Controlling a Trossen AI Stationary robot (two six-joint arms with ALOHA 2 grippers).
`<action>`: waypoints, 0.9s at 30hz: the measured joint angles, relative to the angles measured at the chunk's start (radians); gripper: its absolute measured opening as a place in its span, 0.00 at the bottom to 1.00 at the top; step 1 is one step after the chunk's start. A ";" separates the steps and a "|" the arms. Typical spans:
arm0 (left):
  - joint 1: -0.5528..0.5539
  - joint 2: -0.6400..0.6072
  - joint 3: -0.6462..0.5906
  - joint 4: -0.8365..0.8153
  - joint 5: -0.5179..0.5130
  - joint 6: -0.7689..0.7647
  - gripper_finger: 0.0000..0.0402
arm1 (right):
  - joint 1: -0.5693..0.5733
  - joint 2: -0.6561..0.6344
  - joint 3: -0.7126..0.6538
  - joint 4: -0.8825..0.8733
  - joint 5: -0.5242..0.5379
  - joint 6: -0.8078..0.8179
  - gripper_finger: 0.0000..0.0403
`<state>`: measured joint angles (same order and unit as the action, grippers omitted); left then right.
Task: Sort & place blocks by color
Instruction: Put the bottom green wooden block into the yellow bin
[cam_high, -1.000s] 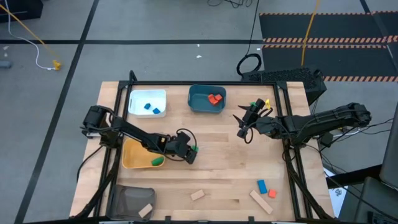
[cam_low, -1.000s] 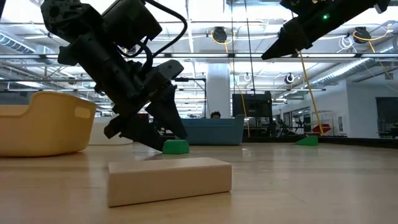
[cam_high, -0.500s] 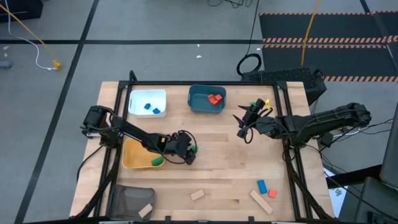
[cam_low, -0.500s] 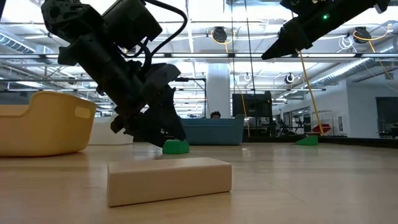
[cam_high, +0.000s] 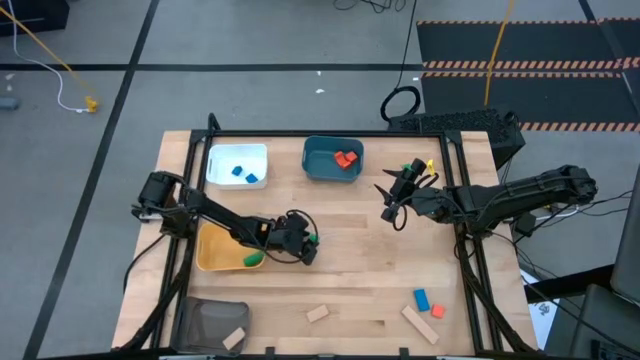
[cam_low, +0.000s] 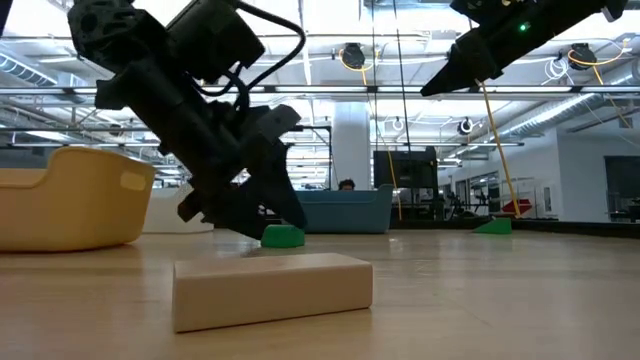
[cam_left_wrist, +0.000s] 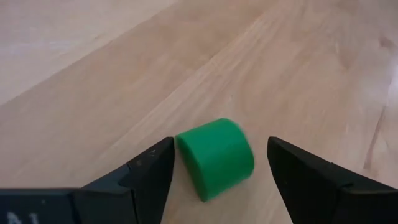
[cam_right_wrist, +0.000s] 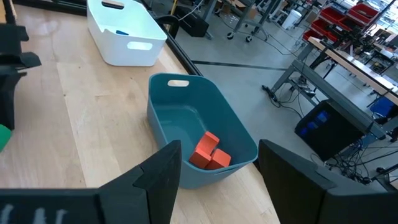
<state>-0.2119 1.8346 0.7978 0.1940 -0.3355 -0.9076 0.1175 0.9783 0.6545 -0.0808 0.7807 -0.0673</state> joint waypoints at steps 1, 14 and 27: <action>-0.001 0.022 0.014 0.001 -0.009 0.006 0.65 | 0.000 0.000 0.000 0.000 0.000 0.000 0.51; 0.000 0.070 0.110 -0.147 -0.040 0.088 0.54 | 0.000 0.000 0.000 0.000 0.000 0.000 0.51; -0.004 0.042 0.104 -0.153 -0.021 0.162 0.34 | 0.000 0.000 0.000 0.000 0.000 0.000 0.51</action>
<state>-0.2157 1.8764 0.9016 0.0409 -0.3560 -0.7454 0.1173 0.9783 0.6548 -0.0803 0.7807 -0.0673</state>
